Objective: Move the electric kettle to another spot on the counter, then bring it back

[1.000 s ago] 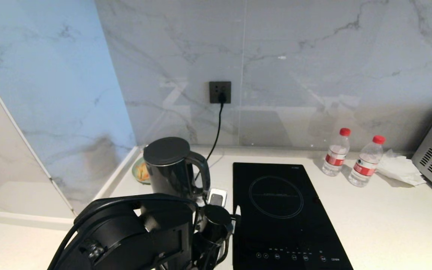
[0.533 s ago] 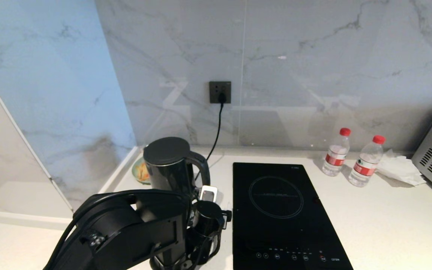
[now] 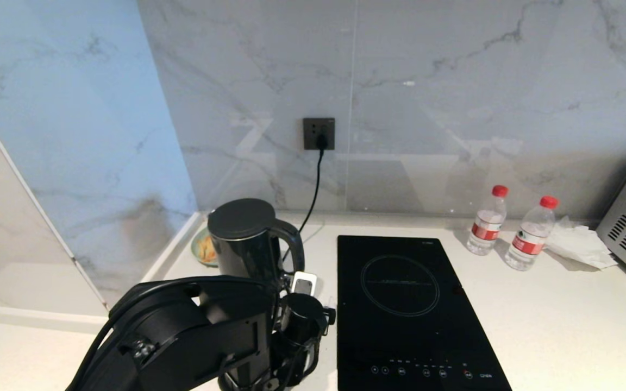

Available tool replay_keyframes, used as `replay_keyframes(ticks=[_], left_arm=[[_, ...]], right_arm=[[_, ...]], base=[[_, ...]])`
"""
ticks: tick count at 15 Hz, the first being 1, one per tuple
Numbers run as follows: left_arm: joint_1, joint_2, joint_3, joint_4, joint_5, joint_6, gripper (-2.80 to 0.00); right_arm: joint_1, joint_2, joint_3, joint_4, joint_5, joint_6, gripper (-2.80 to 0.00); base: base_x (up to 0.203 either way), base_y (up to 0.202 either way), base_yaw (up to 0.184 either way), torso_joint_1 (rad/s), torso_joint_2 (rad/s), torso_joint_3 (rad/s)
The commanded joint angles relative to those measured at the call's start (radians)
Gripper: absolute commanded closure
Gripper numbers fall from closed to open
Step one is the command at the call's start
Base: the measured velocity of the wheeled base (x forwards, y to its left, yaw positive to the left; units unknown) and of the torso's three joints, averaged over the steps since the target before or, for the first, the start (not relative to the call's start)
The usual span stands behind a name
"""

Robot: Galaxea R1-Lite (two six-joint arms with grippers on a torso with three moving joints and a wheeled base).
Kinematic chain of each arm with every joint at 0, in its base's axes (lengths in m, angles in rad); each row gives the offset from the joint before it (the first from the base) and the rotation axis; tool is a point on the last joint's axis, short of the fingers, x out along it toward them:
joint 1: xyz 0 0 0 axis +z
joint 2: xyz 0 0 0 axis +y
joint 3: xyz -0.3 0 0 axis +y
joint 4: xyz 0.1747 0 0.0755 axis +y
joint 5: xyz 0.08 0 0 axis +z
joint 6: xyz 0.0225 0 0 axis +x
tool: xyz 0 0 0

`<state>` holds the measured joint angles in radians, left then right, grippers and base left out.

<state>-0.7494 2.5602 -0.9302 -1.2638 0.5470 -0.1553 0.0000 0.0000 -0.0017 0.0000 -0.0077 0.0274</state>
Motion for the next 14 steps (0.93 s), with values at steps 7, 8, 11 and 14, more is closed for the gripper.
replay_keyframes(ticks=[7,8,11,14], left_arm=[[-0.022,-0.010,0.012,0.002,0.019,-0.015,-2.80],[-0.033,-0.011,0.023,-0.010,0.025,-0.015,-2.80],[-0.056,-0.021,0.070,-0.015,0.024,-0.025,-2.80],[-0.078,-0.040,0.115,-0.016,0.023,-0.031,-2.80]], right_arm=[[0.000,0.000,0.000,0.000,0.000,0.000,0.00],[0.000,0.000,0.000,0.000,0.000,0.000,0.00],[0.000,0.000,0.000,0.000,0.000,0.000,0.00],[0.000,0.000,0.000,0.000,0.000,0.000,0.00]], base=[[0.000,0.000,0.000,0.000,0.00,0.000],[0.000,0.000,0.000,0.000,0.00,0.000],[0.000,0.000,0.000,0.000,0.00,0.000],[0.000,0.000,0.000,0.000,0.00,0.000]])
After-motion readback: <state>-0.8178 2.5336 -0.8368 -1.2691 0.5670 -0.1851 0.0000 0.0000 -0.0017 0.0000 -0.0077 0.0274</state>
